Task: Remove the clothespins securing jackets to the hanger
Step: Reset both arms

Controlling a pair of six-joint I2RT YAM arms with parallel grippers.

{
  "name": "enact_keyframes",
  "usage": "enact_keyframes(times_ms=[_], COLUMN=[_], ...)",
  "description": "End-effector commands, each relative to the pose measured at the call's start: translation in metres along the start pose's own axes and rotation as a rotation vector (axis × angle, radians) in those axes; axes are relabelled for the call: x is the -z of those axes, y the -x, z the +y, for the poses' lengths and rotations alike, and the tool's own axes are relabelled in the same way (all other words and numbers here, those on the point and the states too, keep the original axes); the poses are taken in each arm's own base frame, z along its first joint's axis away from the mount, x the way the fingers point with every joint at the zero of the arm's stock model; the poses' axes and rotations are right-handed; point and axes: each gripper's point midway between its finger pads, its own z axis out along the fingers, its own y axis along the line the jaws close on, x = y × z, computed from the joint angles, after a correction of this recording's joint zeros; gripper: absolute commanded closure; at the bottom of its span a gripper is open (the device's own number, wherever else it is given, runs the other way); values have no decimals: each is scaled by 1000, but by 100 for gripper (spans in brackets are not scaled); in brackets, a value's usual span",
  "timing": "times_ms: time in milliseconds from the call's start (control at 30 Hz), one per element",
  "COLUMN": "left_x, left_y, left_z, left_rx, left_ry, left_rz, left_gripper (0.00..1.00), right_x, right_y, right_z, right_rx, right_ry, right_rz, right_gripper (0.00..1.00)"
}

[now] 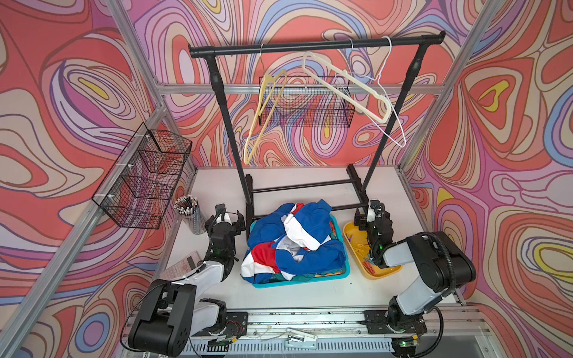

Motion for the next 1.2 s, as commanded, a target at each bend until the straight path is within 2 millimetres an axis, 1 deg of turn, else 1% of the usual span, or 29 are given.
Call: enact_keyframes(times_ms=[0, 133, 167, 233, 367, 433, 500, 567, 600, 633, 700, 767, 800, 833, 900, 967, 1167], left_x=[-5, -3, -2, -1, -9, -14, -14, -13, -14, -16, -23, -38, -42, -42, -43, -41, -42], left_y=[17, 12, 11, 5, -13, -22, -28, -40, -39, -41, -48, -46, -49, -51, -46, -49, -48], left_z=[-5, 0, 0, 3, 3, -1, -6, -7, -7, -6, -5, 3, 5, 6, 7, 6, 5], left_rx=[-25, -37, -44, -66, -93, -109, -117, -100, -95, -101, -88, -84, -79, -69, -69, -64, -70], left_ry=[-26, -5, -3, 6, 21, 6, -32, -59, -67, -61, -62, -7, 8, 2, 8, -1, -9], left_rz=[-47, -18, -12, 10, 48, 44, -6, -37, -73, -52, 49, 62, 114, 138, 89, 118, 109], left_gripper=[0, 0, 0, 0, 0, 0, 0, 0, 0, 0, 0, 0, 0, 0, 0, 0, 0], right_x=[-9, -18, -19, -21, -23, -23, -22, -22, -22, -22, -22, -22, -22, -22, -22, -22, -22], right_y=[3, -5, -11, -16, -15, -15, -16, -15, -14, -15, -15, -15, -15, -15, -15, -15, -15], right_z=[-1, -10, -9, -11, -13, -12, -12, -12, -13, -13, -13, -12, -13, -13, -12, -13, -13], right_rx=[-39, -86, -91, -102, -104, -104, -104, -104, -104, -103, -104, -104, -103, -105, -104, -103, -104], right_ry=[33, 49, 59, 60, 56, 59, 57, 57, 56, 56, 55, 56, 55, 55, 57, 55, 55], right_rz=[25, 54, 66, 81, 69, 76, 77, 73, 70, 70, 70, 71, 71, 71, 71, 72, 72], right_gripper=[3, 3, 3, 3, 3, 3, 3, 3, 3, 2, 2, 2, 2, 2, 2, 2, 2])
